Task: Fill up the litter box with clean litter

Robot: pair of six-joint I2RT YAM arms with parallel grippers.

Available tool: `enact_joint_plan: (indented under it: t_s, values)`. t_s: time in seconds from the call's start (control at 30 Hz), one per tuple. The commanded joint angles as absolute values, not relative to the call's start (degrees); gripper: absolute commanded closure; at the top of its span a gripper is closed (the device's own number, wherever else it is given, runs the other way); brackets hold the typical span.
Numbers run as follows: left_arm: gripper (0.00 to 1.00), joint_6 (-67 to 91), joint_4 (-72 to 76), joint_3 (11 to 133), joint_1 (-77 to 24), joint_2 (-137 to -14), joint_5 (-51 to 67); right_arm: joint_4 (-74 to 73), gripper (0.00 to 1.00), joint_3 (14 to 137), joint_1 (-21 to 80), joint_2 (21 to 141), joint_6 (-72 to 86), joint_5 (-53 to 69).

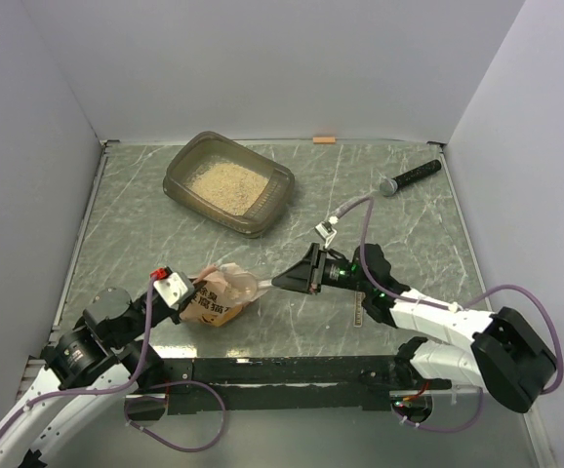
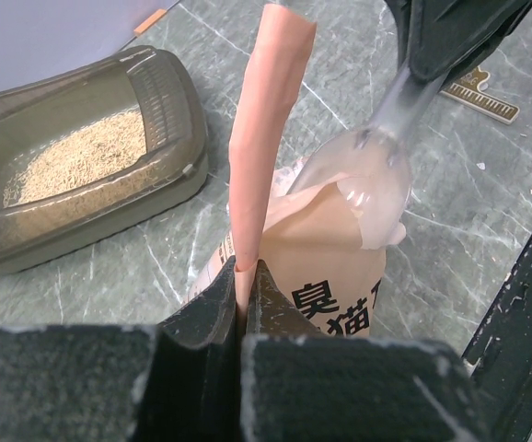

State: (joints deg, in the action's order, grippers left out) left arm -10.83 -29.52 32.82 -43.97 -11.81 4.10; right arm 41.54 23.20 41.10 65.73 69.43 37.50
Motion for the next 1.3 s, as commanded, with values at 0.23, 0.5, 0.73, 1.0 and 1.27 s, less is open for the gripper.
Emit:
enact_joint_plan:
  t_s: [0.23,0.5,0.73,1.0,1.27]
  values:
    - [0.99,-10.02,-19.16,32.52,-44.21,-9.32,7.21,45.78,1.00,16.00,36.92,58.80,75.58,36.21]
    - [0.99,-9.76,-18.63,32.17,-44.21,-8.96,7.12,53.25,1.00,13.10,35.77,58.45,79.97,37.70]
    - [0.99,-9.58,-18.72,32.17,-44.21,-8.79,7.38,63.01,1.00,10.72,35.25,59.94,84.20,38.76]
    - [0.99,-8.88,-16.70,30.94,-44.12,-5.81,7.47,67.13,1.00,10.81,34.28,62.40,85.94,39.11]
    - [0.99,-8.96,-17.05,31.20,-44.21,-5.63,6.68,76.46,1.00,10.63,34.01,67.94,89.38,39.11]
